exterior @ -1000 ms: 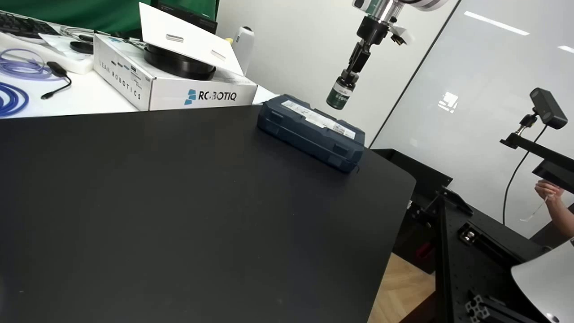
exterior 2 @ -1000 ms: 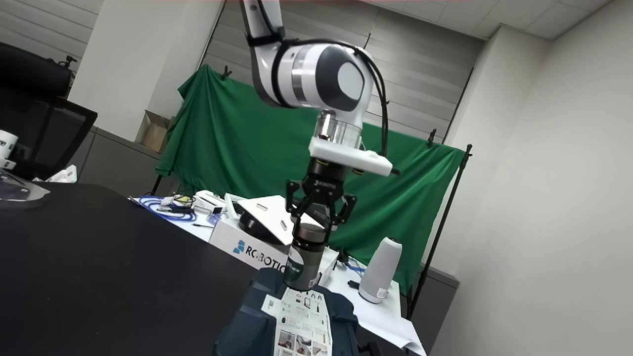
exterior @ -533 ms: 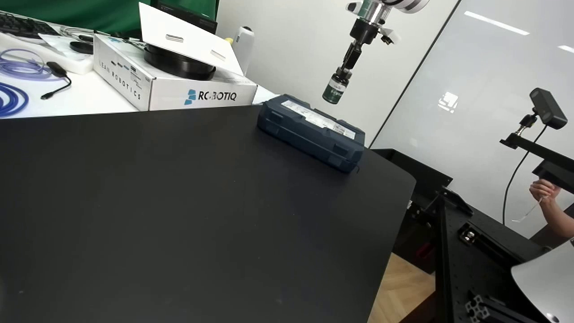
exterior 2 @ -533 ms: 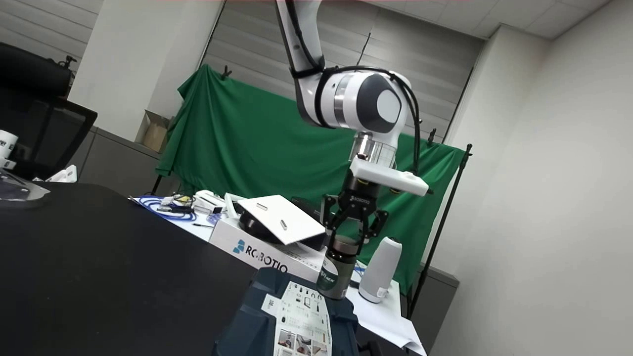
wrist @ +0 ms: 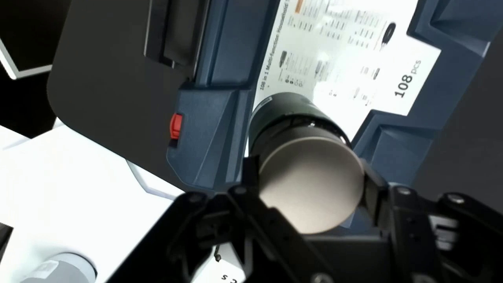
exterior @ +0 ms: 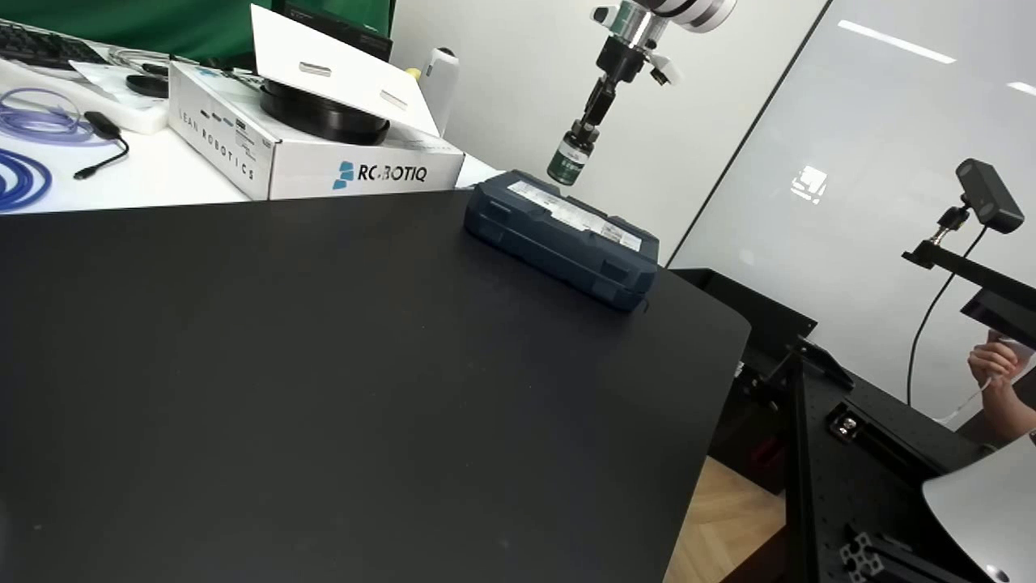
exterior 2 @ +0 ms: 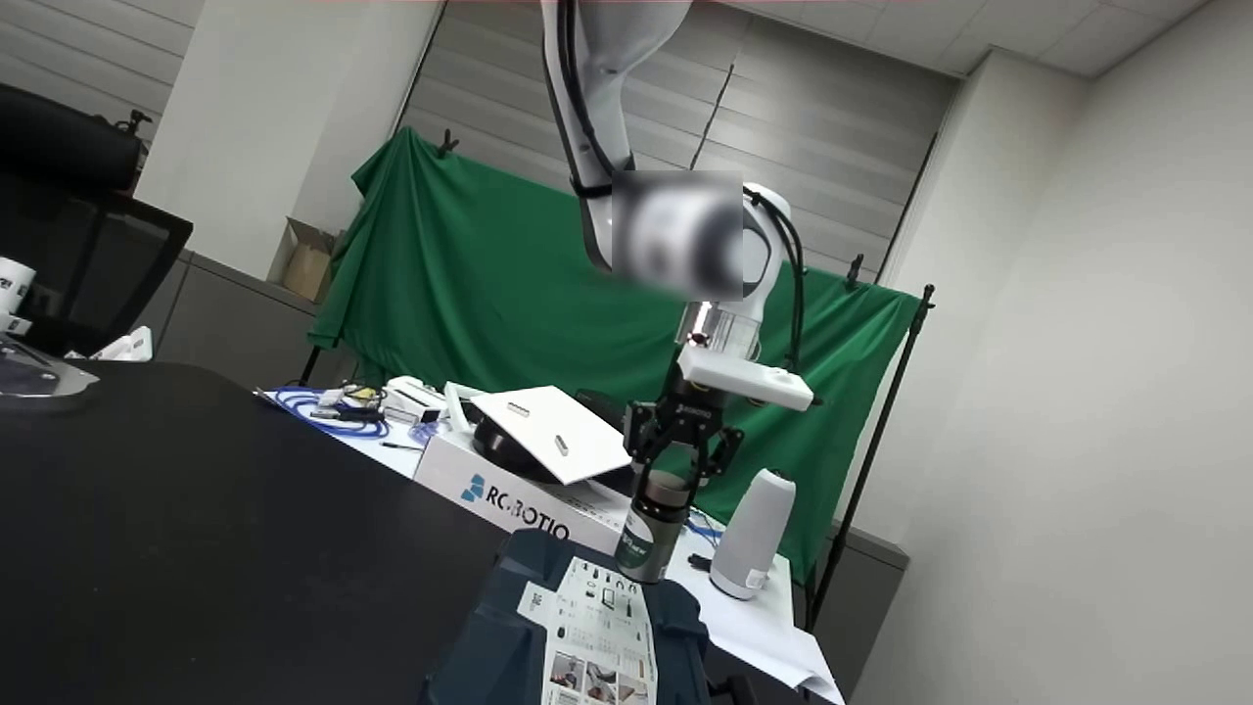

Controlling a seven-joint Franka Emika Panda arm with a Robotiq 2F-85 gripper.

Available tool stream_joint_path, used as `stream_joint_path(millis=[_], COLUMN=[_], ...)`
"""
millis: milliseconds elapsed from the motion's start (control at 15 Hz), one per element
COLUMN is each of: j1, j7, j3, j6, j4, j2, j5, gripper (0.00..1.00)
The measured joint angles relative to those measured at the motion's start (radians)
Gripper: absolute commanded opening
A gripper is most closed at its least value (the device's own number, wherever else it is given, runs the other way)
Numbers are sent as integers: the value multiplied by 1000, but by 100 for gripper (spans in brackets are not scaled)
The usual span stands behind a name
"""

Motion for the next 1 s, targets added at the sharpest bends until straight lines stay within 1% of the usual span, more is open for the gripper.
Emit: stream_joint_path(millis=[333, 667, 733, 800, 933, 1000], j1=[24, 22, 22, 22, 22, 23], j7=[0, 0, 0, 0, 0, 0], j3=[47, 62, 62, 62, 63, 63], j6=[42, 47, 47, 46, 44, 44], j4=[45, 76, 80, 84, 89, 91], j2=[75, 110, 112, 115, 117, 117], j5=[1, 3, 3, 3, 3, 2], gripper=[36, 36, 86, 88, 98, 100])
